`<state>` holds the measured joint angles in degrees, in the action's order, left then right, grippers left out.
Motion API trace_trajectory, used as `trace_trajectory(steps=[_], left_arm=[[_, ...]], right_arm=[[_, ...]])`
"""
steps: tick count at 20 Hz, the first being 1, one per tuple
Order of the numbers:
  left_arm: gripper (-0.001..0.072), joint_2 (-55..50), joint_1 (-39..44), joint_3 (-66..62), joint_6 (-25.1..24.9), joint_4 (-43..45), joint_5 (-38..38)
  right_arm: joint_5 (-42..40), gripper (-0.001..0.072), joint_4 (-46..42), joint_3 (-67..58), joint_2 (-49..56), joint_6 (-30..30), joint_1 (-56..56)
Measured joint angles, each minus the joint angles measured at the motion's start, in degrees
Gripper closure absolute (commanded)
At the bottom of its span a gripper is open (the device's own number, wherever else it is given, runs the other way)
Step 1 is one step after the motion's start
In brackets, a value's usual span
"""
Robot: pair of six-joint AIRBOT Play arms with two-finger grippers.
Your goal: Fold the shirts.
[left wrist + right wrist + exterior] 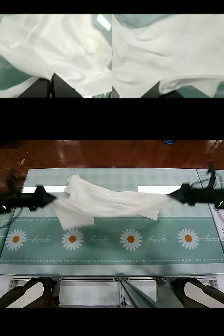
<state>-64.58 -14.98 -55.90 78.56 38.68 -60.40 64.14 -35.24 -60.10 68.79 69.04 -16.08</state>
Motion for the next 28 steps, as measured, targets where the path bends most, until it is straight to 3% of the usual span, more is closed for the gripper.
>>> trace_trajectory(steps=[6,11,15,19,24,28], left_arm=[[0.0689,4.17,-0.17,-32.33,1.01,4.55,-8.37],[0.0689,10.03,-0.2,-49.35,3.72,16.2,-15.63],[0.0689,19.21,2.49,-53.05,5.62,28.3,-16.44],[0.0689,27.04,11.34,-54.1,6.91,38.99,-17.16],[0.0689,30.23,17.66,-50.4,9.01,46.53,-21.09],[0.0689,28.98,18.82,-39.19,10.45,48.89,-22.14]], right_arm=[[5.2,0.0689,-10.27,-32.35,-8.13,6.97,2.29],[8.48,0.0689,-20.33,-44.54,-18.51,11.06,2.6],[12.39,0.0689,-27.08,-46.95,-27.04,13.97,2.62],[20.2,0.0689,-32.37,-47.52,-32.0,16.17,2.62],[29.88,0.0689,-35.1,-45.51,-33.81,18.27,2.64],[29.51,0.0689,-34.42,-35.39,-34.14,18.69,2.64]])
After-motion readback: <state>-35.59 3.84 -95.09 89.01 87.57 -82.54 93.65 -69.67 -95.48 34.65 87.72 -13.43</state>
